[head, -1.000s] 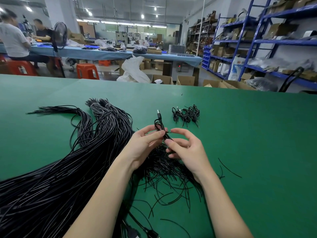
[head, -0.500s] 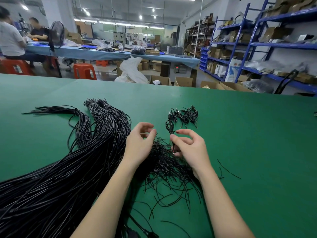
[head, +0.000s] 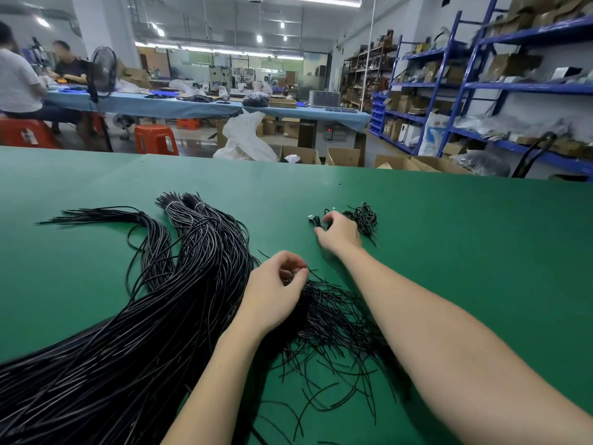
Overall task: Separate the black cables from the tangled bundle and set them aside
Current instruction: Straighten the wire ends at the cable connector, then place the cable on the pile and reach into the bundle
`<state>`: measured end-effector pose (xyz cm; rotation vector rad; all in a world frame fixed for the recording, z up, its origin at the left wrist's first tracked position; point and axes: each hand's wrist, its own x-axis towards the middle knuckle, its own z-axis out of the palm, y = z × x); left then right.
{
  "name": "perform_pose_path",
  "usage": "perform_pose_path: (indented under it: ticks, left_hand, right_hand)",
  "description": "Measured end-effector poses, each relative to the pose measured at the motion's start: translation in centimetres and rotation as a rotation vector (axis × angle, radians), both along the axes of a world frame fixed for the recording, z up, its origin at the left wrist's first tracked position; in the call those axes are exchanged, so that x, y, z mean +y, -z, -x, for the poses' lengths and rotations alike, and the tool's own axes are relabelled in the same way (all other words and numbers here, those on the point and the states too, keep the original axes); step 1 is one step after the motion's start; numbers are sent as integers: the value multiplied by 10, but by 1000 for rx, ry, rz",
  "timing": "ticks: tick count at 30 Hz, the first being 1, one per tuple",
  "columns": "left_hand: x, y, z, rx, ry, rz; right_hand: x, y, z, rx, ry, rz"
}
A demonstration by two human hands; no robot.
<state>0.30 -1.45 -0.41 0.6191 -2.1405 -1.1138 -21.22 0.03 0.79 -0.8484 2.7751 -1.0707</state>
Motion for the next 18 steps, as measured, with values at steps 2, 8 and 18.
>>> perform_pose_path:
  ticks: [2,8,18]
  left_hand:
    - [0,1,0,-10,3,5]
    - [2,1,1,-41,3,62]
    - [2,2,0,-70,26,84]
  right_hand:
    - [-1,11,-4,109,-56,-189]
    - [-2,22,-13,305,-159,-454]
    - [-15,20,-18,318,-219,-650]
